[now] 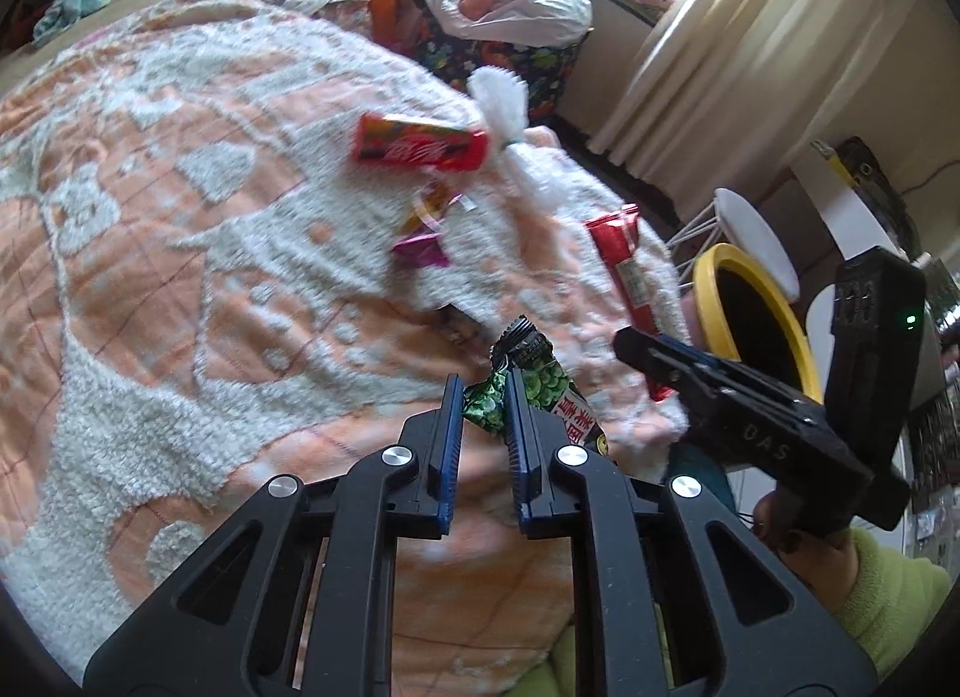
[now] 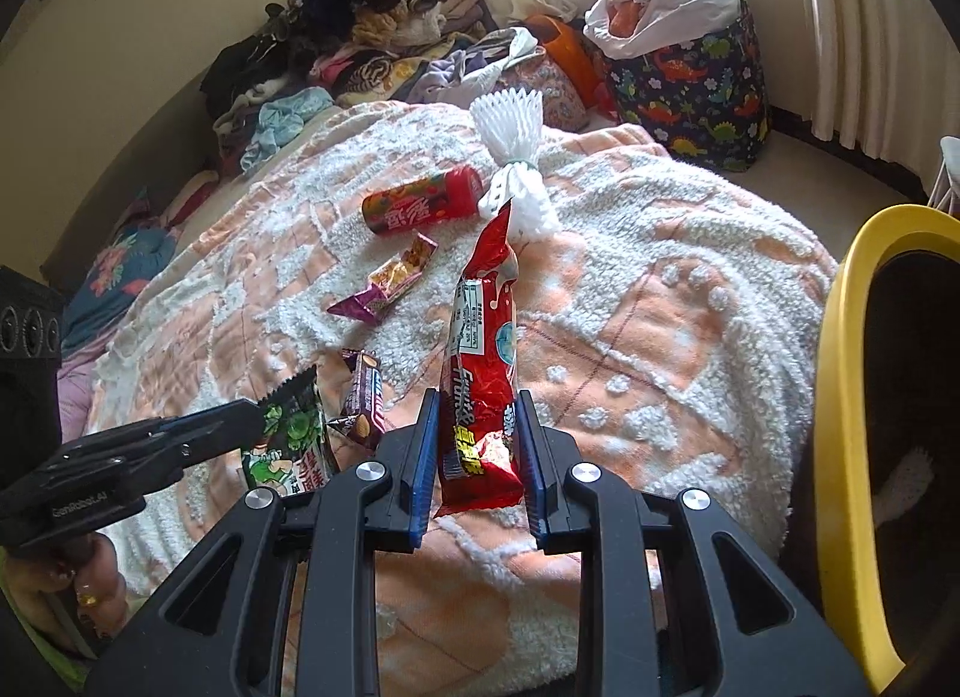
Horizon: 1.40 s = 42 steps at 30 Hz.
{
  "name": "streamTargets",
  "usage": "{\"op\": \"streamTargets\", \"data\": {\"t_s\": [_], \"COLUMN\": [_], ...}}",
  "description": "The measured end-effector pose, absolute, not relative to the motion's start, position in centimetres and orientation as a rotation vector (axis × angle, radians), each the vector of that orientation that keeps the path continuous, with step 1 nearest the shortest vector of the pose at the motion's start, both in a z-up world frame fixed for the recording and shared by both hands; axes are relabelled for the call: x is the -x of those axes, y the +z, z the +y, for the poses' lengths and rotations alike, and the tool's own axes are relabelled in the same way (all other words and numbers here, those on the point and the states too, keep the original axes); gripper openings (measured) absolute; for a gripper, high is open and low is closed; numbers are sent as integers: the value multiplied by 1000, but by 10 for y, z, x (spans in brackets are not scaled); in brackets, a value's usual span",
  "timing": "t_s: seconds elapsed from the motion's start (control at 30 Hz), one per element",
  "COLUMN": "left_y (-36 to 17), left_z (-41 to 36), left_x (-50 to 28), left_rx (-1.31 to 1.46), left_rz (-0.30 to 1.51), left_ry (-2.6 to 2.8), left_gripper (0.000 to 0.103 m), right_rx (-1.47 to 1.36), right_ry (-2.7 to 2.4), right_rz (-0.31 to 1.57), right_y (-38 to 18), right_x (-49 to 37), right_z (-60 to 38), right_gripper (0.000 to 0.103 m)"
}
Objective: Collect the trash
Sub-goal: 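Carry the red candy bar and green snack pack over the bin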
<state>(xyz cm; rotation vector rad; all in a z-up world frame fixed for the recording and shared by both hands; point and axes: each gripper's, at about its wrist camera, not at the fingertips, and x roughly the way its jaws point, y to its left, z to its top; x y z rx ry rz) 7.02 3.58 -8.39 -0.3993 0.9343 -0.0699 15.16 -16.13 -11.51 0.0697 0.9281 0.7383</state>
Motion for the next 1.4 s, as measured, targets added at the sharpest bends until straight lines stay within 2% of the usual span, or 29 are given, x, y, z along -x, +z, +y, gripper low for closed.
{"op": "streamTargets", "data": {"t_s": [1.4], "left_y": [-31], "left_z": [-69], "left_x": [-144], "left_rx": [257], "left_rz": [811], "left_ry": [-253], "left_gripper": [9], "right_rx": [-247], "right_ry": [543], "right_rz": [796], "right_y": [-77], "right_x": [-162], "right_z": [-301], "right_gripper": [24]}}
